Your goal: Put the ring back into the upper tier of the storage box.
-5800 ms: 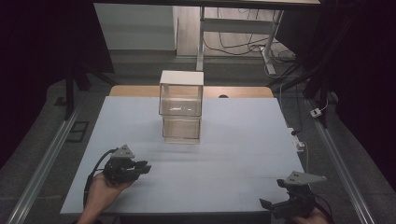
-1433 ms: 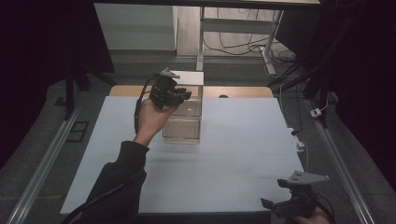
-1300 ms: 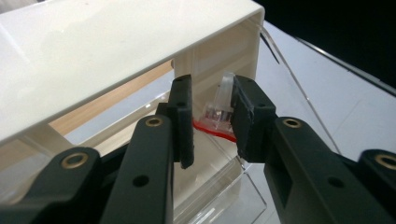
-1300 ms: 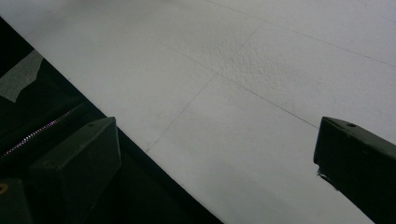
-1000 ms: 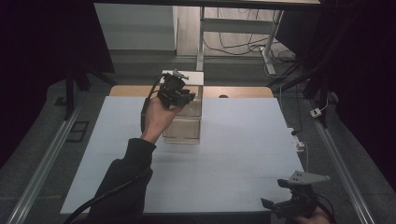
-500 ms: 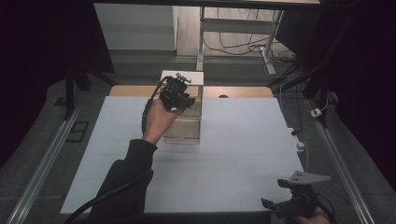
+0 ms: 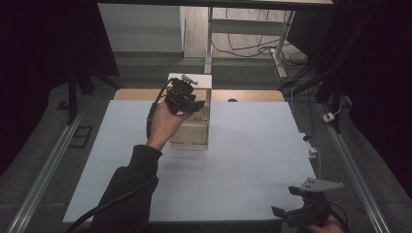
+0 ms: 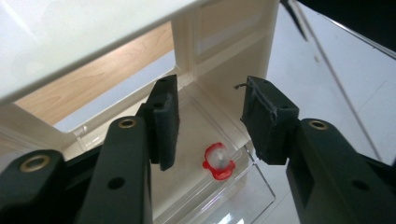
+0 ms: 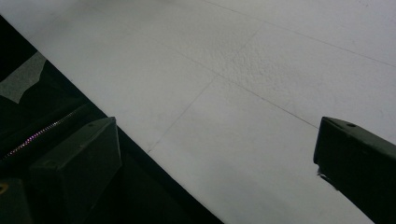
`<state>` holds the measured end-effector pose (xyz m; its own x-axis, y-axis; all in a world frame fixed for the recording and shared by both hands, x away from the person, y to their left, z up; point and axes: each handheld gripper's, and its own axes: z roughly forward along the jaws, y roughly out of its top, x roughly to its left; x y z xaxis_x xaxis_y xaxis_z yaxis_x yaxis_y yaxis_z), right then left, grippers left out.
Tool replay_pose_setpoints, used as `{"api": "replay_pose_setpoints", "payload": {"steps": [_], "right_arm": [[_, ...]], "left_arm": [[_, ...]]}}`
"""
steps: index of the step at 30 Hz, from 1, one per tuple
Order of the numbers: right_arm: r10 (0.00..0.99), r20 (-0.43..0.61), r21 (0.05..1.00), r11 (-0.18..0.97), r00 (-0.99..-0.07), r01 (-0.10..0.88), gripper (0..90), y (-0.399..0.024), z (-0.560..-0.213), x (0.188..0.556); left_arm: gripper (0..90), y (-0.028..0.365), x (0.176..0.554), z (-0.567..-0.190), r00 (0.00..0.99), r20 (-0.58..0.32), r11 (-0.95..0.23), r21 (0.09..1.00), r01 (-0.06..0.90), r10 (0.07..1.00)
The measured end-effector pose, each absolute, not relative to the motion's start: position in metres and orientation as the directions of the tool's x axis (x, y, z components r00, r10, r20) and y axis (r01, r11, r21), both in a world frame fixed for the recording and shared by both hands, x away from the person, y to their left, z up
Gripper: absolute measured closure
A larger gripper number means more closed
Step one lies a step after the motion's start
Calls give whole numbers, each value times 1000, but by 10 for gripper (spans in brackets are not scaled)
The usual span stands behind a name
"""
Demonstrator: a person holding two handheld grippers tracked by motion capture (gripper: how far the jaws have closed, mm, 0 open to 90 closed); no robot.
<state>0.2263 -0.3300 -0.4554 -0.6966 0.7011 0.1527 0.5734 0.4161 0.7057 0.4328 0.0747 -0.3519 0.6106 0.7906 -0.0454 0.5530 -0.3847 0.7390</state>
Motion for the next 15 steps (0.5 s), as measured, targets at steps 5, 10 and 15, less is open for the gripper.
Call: {"api": "replay_pose_setpoints", "payload": {"steps": [5, 10, 15], "right_arm": [[701, 152, 705, 417, -696, 574, 5, -330, -455, 226], [701, 152, 705, 417, -697, 573, 5, -330, -456, 226], [701, 151, 705, 418, -697, 573, 5, -330, -456, 226]], "left_arm": [[503, 75, 430, -350, 620, -38, -388, 749, 537, 784], [455, 77, 427, -347, 632, -43, -386, 759, 524, 774], [385, 78, 423, -344, 645, -40, -392, 764, 512, 763]]}}
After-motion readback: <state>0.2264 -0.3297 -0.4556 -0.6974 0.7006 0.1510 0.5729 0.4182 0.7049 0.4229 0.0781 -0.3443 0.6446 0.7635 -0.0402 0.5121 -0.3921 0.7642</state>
